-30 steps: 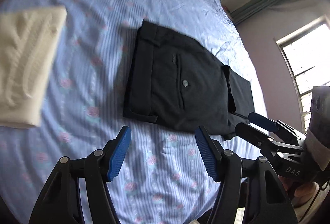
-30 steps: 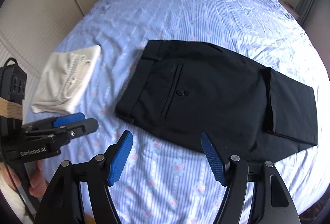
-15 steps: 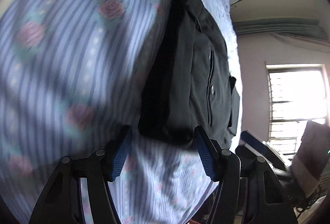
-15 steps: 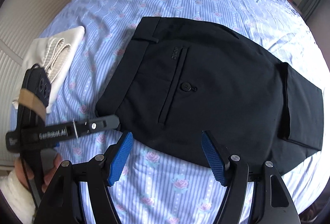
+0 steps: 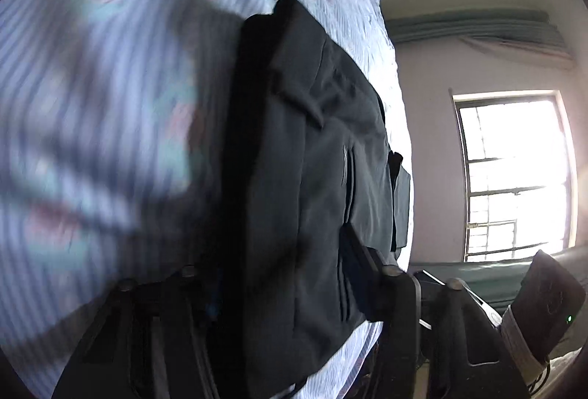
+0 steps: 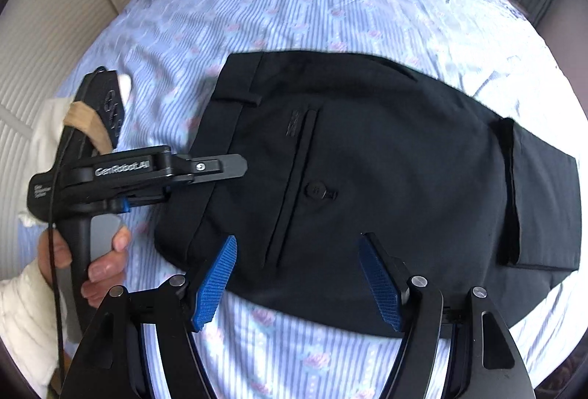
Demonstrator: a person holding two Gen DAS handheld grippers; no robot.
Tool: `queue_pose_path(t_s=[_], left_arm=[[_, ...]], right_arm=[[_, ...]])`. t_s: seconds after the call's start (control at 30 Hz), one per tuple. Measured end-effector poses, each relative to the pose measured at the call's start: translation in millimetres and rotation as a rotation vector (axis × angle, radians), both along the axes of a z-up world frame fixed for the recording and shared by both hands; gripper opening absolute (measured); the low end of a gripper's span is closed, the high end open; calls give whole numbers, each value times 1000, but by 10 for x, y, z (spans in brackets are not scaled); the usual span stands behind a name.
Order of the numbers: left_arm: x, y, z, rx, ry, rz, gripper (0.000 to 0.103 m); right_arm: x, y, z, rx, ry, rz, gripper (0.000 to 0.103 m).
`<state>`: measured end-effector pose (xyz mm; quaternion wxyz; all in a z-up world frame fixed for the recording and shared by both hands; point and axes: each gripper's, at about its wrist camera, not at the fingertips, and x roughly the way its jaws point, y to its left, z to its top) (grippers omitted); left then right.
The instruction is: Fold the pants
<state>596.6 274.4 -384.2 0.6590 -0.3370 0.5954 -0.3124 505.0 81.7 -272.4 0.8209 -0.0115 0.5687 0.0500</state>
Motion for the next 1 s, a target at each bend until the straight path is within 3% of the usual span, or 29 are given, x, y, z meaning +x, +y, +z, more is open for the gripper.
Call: queue_pose_path(t_s=[0.07,0.23,0.4,0.5,0.57,0.77,0.87,1.0], left_arm=[[151,-41,-49,-7,30,-11,32],[238,-11,-45,-3,82,-2,24],[130,-148,519,36,-2,-3,18],[88,-368,960,163,-47,-33,17],[52,-489,1180,200,-70,-39,17],[16,-864,1705,307,-88,-59,17],[-64,-1101,1989,358,-139,-85,17],[-226,-1451,2333,377,-189,-102,17]], right_arm=[[38,-38,32,0,-16,-12,70],[104,-158,101,0,-42,-51,70],[71,-311,248,19,-79,-83,70],[-10,-428,371,31,-105,-103,70],[-66,-504,468,43,-122,-114,70],[-292,-818,835,54,-192,-139,70],[-427,-1040,1031,57,-231,-151,70],[-632,-1397,1264,60,-277,-180,70]])
